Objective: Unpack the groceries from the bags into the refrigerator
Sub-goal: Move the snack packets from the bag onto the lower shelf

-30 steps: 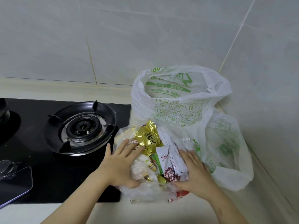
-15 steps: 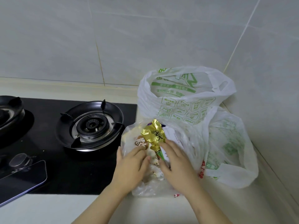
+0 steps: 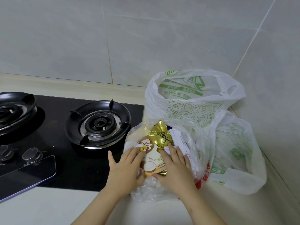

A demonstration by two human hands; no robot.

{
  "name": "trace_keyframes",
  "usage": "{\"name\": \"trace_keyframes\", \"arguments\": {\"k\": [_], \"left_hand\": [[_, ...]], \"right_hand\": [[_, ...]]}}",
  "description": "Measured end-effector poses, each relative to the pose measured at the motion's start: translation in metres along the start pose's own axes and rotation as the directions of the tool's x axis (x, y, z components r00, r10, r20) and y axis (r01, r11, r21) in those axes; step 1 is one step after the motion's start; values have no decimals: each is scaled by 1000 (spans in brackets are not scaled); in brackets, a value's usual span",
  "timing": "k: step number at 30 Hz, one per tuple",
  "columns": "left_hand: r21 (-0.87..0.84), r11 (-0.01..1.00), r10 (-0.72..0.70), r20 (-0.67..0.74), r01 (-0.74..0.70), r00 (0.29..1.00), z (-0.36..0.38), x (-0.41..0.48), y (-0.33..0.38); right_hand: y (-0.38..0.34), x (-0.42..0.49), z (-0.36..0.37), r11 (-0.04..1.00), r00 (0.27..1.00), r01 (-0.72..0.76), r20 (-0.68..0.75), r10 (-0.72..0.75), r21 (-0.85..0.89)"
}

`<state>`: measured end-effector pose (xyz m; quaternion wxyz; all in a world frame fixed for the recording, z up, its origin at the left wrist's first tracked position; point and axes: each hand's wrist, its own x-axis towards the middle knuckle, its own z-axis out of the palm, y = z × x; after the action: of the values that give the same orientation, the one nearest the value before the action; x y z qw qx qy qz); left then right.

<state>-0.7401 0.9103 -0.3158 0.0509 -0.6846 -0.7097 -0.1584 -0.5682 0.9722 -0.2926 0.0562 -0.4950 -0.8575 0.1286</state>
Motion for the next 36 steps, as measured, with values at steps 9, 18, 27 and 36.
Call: {"name": "trace_keyframes", "arguments": {"k": [9, 18, 27, 36], "left_hand": [[131, 991, 4, 133, -21, 991, -3, 6, 0], [136, 984, -129, 104, 115, 986, -1, 8, 19], [-117, 968, -211, 89, 221, 973, 4, 3, 25], [-227, 943, -202, 184, 241, 962, -13, 8, 31]], "right_hand": [[-19, 2, 4, 993, 992, -89, -100, 82, -72], [-5, 1, 15, 989, 972, -146, -192, 139, -24], [-3, 3, 9, 968, 985, -109, -109, 136, 225], [-6, -3, -2, 829, 949, -85, -207, 236, 553]]}}
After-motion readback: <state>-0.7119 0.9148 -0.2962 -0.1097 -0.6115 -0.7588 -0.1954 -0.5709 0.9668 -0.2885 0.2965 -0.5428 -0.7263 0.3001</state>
